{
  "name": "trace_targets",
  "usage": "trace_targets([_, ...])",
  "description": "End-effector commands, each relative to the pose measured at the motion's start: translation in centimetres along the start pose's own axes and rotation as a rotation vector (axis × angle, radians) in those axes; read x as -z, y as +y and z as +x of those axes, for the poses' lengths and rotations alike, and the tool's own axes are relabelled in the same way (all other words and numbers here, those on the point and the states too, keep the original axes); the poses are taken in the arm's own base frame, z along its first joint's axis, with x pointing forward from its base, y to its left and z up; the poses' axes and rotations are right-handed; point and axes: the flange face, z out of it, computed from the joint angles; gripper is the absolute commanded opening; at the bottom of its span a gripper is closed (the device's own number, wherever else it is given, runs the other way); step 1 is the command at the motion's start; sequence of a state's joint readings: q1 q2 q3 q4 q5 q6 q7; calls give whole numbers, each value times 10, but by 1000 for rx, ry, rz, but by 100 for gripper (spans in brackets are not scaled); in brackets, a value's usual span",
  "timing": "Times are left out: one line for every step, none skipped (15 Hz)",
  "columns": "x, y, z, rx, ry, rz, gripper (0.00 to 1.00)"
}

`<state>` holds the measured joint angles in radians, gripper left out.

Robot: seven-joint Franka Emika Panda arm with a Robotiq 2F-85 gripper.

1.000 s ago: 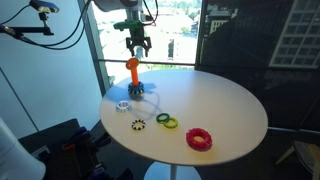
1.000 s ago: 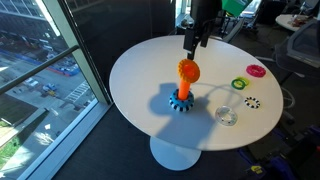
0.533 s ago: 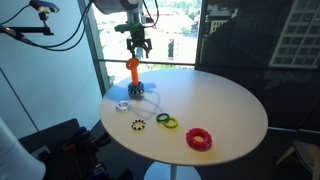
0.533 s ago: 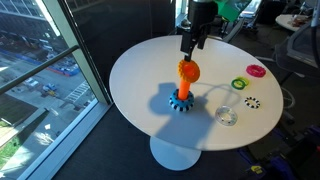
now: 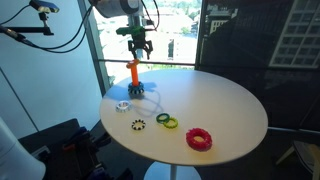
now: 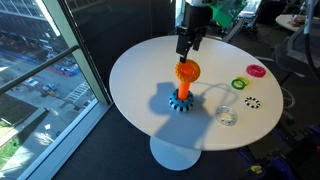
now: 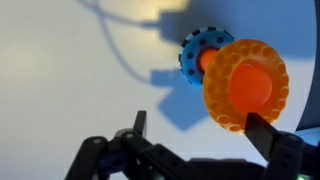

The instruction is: Put the orange ring on the stack

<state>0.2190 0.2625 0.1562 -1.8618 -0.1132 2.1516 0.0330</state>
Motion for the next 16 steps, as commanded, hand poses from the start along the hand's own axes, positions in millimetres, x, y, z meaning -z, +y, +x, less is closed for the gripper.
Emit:
trace_targets([-5,0,1,-3,11,-6,100])
trace_targets([-6,1,1,-5,11,-5,100])
trace_targets([-7,1,0,-6,10,-4,100])
trace_targets([-7,2,0,-7,11,-3,100])
trace_targets([-6,2,0,-7,13,1,100])
trace_targets([-4,3,0,-8,16,2,100])
trace_targets([-1,3,0,-8,20,5,100])
trace_targets([2,4,0,-8,26,3,100])
trace_targets([6,4,-1,-9,30,1,100])
trace_targets([10,5,-2,-13,30,-1,100])
trace_targets([13,6,-3,-22,26,-9,100])
trace_targets([17,7,-5,-22,25,-7,100])
trace_targets([19,9,-7,-29,19,-16,100])
trace_targets([22,11,-8,-33,15,-22,100])
trace_targets([23,13,-11,-39,6,-25,100])
trace_targets([24,16,-13,-48,-4,-31,100])
